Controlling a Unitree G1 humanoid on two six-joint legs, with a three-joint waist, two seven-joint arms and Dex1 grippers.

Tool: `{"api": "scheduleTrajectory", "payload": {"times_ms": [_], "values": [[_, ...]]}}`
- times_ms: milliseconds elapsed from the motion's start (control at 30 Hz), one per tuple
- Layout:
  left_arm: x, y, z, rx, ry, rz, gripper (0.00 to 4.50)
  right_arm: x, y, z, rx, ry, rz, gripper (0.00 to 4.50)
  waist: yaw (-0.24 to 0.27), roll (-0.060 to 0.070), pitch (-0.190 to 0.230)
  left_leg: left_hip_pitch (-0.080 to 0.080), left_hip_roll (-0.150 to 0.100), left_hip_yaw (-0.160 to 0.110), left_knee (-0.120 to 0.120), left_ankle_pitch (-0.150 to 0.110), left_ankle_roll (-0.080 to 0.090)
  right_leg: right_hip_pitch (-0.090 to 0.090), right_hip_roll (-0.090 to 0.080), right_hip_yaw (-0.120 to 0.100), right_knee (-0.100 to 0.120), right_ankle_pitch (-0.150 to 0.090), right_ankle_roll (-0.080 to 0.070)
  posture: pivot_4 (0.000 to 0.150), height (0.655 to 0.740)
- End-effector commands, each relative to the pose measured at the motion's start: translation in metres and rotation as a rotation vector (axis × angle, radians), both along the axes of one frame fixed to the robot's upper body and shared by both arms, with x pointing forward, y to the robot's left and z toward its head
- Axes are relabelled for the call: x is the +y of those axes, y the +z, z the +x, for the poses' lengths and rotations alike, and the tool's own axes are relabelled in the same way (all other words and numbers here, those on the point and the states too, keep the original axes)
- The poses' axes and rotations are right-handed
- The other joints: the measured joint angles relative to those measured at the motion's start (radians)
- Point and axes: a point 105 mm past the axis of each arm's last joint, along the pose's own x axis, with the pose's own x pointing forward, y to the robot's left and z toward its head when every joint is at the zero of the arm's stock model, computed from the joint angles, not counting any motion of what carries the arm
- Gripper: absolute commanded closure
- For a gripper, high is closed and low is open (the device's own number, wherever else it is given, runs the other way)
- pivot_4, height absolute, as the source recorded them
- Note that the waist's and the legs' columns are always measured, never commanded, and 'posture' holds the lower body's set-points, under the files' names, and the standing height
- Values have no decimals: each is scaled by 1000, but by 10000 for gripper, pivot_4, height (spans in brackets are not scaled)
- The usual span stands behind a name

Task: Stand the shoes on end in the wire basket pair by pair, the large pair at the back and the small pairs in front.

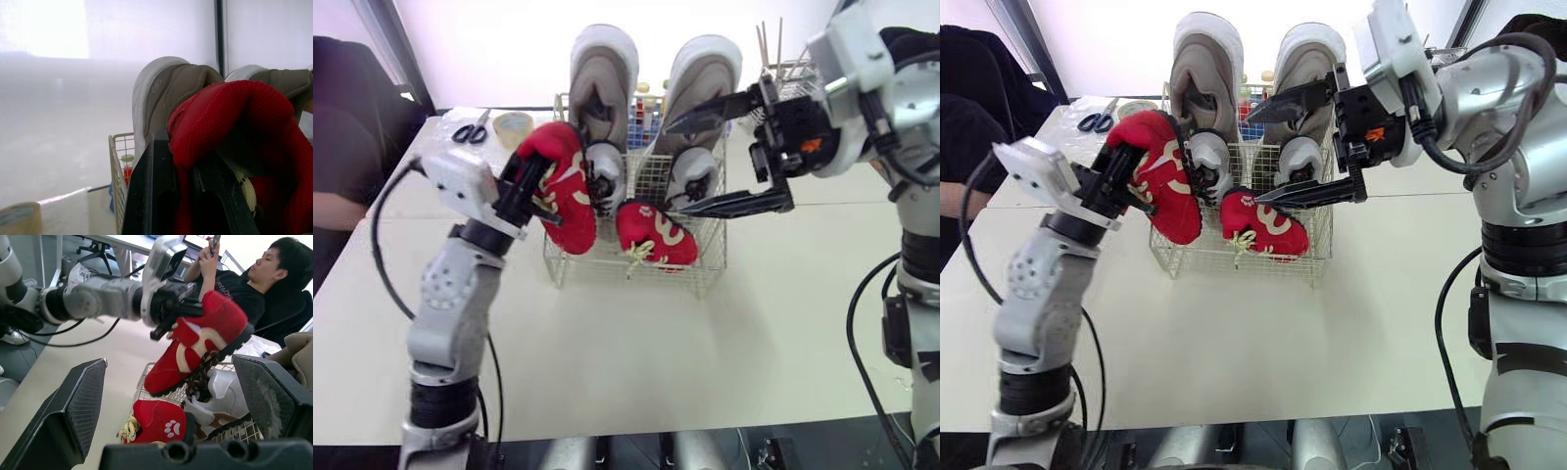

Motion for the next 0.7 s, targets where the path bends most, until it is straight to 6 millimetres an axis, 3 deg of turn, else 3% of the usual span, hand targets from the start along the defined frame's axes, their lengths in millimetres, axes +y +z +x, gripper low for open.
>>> {"api": "scheduleTrajectory", "payload": {"times_ms": [33, 333, 700], "values": [[-6, -3, -7, -66, 30, 11, 44736, -3, 10, -8, -49, 0, 16, 0, 3, 0, 0, 0, 0, 0, 1, 0, 0, 0, 0, 0, 0, 0, 0, 1500, 7400], [-31, -31, -12, -132, 41, 126, 44736, 1, 8, -7, -37, -5, 6, 0, 4, 0, 0, 0, 0, 0, 4, -2, 3, 2, 0, 0, 0, 0, 0, 1500, 7400], [-58, -60, -12, -99, -47, 87, 44736, -2, 8, -9, -29, -13, -1, 0, 6, 0, 0, 0, 0, 0, 5, -3, 4, 3, -1, 0, 0, 0, 0, 1500, 7400]]}}
